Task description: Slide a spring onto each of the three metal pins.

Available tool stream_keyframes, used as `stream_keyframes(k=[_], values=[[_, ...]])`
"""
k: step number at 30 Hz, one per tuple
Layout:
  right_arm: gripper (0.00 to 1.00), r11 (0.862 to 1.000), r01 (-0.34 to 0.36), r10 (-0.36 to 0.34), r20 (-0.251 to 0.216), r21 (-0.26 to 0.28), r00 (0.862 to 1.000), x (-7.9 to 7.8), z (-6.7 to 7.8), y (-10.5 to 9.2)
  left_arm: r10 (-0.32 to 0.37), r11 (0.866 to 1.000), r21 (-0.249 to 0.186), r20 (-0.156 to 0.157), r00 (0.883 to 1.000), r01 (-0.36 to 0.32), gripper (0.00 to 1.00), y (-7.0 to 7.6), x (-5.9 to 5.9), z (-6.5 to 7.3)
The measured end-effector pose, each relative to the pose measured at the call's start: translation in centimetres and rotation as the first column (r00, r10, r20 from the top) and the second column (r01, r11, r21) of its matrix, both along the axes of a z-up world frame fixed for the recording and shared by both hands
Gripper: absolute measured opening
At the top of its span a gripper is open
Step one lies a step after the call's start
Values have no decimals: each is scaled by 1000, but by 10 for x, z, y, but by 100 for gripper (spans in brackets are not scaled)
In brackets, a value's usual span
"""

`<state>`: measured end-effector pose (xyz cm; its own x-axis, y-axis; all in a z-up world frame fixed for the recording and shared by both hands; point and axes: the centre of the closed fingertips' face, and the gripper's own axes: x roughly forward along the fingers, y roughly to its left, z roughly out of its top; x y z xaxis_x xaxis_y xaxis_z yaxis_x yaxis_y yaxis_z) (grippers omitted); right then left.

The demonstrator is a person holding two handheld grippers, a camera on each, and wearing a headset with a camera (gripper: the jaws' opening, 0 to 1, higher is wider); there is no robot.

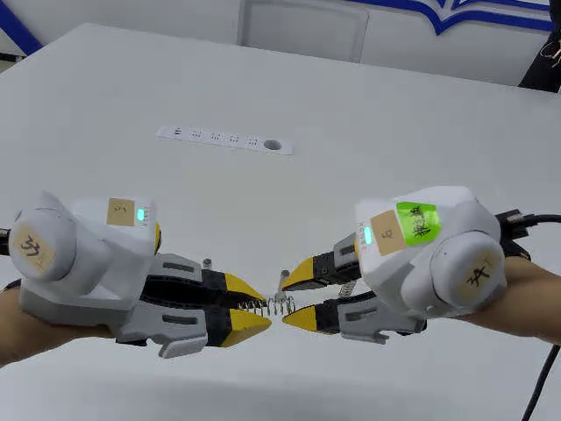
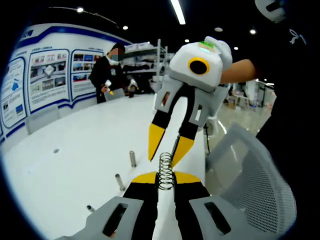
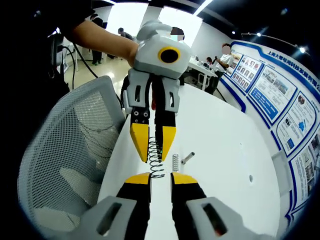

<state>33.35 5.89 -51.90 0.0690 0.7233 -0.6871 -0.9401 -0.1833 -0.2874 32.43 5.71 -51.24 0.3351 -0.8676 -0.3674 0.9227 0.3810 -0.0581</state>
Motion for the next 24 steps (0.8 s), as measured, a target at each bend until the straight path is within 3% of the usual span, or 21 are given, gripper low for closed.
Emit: stream_keyframes(k=[6, 10, 13, 16, 20, 24], values=[[11, 1000, 20, -19, -43, 18, 999, -2, 1, 1, 0, 1000, -1, 1, 1000, 0, 11, 0, 2, 1], [11, 999, 16, -14, -67, 40, 998, -3, 8, 1, -21, 998, 52, 17, 1000, 20, 11, -1, 2, -6], [11, 997, 13, -6, -93, 77, 996, -5, 17, 3, -26, 998, 62, 22, 999, 25, 11, -2, 2, -8], [11, 998, 10, -5, -86, 66, 996, -4, 18, 2, -21, 998, 54, 27, 999, 20, 11, -3, 4, -6], [12, 990, 34, -9, -178, 138, 984, -10, 29, 8, -27, 998, 64, 37, 999, 25, 11, -3, 4, -6], [12, 982, 53, -15, -206, 182, 979, -10, 38, 15, -23, 998, 54, 41, 999, 20, 11, -3, 5, -5]])
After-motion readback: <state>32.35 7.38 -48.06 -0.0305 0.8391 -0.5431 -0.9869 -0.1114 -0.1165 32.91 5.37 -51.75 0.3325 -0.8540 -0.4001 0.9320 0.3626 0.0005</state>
